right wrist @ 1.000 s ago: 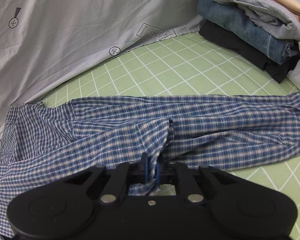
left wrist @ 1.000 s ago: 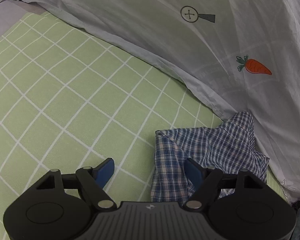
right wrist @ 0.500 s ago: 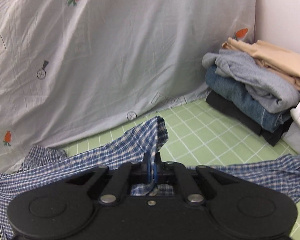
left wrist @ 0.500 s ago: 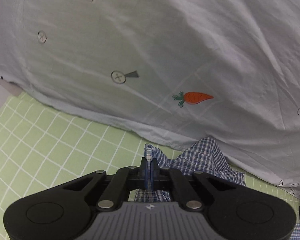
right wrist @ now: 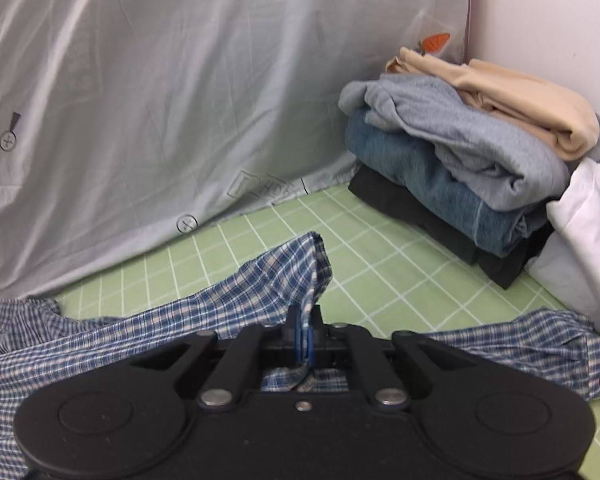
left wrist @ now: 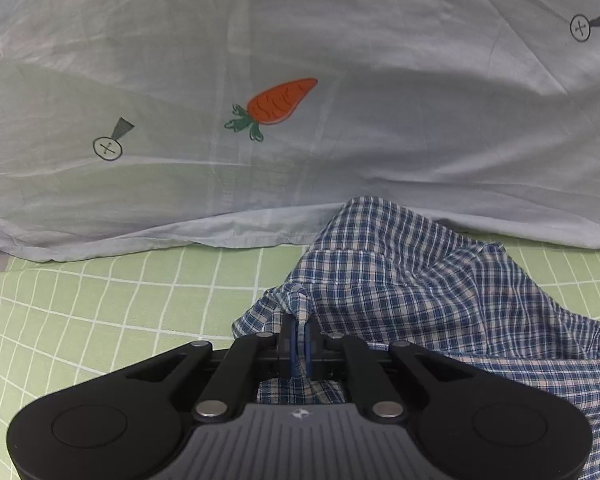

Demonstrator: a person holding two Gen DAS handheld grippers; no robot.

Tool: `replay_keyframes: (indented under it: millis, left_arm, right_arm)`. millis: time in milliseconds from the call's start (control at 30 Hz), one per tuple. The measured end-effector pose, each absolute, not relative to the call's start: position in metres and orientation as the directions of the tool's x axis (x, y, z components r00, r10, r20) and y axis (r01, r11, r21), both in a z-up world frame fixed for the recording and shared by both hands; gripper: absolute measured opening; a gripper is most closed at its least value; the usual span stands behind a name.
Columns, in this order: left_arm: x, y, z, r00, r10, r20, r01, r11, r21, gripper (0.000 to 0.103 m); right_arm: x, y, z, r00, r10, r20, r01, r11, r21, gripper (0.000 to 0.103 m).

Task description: Fold clothes

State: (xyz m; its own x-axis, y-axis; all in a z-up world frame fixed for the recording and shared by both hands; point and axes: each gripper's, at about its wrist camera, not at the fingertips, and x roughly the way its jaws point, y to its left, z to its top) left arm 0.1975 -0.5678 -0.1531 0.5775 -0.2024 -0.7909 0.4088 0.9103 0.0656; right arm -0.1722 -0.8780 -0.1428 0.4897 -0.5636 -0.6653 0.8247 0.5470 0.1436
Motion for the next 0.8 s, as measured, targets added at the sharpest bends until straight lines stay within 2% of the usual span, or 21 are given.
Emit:
replay_keyframes:
  millis: [133,267,367,400,433,500,533,633,800]
  left_arm:
    - [0.208,-0.575,-0.178,0.547,-0.178,-0.818,0.411,0.908,0.078,0.014]
    - [0.209,-0.577,-0.188,0.568,-0.156,-0.808,0.415,0.902,0.117,0.02]
    - [0.212,-0.58,-0.188,0.588,-0.12,-0.8,0.414,0.894,0.17,0.039]
    - [0.214,-0.579,-0.186,0.584,-0.111,-0.804,0.408,0.897,0.172,0.049]
    - [0.217,-0.577,-0.184,0.579,-0.105,-0.808,0.4,0.901,0.169,0.055]
    - [0.22,-0.565,-0.174,0.557,-0.126,-0.821,0.378,0.918,0.116,0.059]
    - [0.218,-0.558,-0.167,0.561,-0.121,-0.819,0.359,0.927,0.109,0.065]
    - [0.203,-0.532,-0.144,0.587,-0.108,-0.803,0.309,0.946,0.098,0.073]
    - [0.152,-0.485,-0.122,0.592,-0.082,-0.802,0.28,0.954,0.109,0.075]
  right_arm:
    - [-0.169,-0.889,-0.173,0.452,-0.541,-0.709,0.835,0.536,0.124,0.004]
    - [-0.164,-0.892,-0.191,0.432,-0.525,-0.734,0.841,0.529,0.116,0.004]
    - [-0.158,-0.894,-0.198,0.414,-0.519,-0.748,0.838,0.539,0.089,0.006]
    - [-0.156,-0.895,-0.199,0.41,-0.522,-0.748,0.837,0.542,0.081,0.006]
    - [-0.156,-0.896,-0.199,0.409,-0.521,-0.749,0.839,0.537,0.085,0.006]
    - [-0.156,-0.896,-0.196,0.412,-0.521,-0.747,0.843,0.529,0.096,0.005]
    - [-0.157,-0.895,-0.193,0.416,-0.523,-0.744,0.844,0.526,0.102,0.005]
    - [-0.162,-0.882,-0.174,0.442,-0.551,-0.708,0.833,0.544,0.097,0.005]
    - [-0.163,-0.837,-0.135,0.538,-0.569,-0.622,0.771,0.63,0.09,0.005]
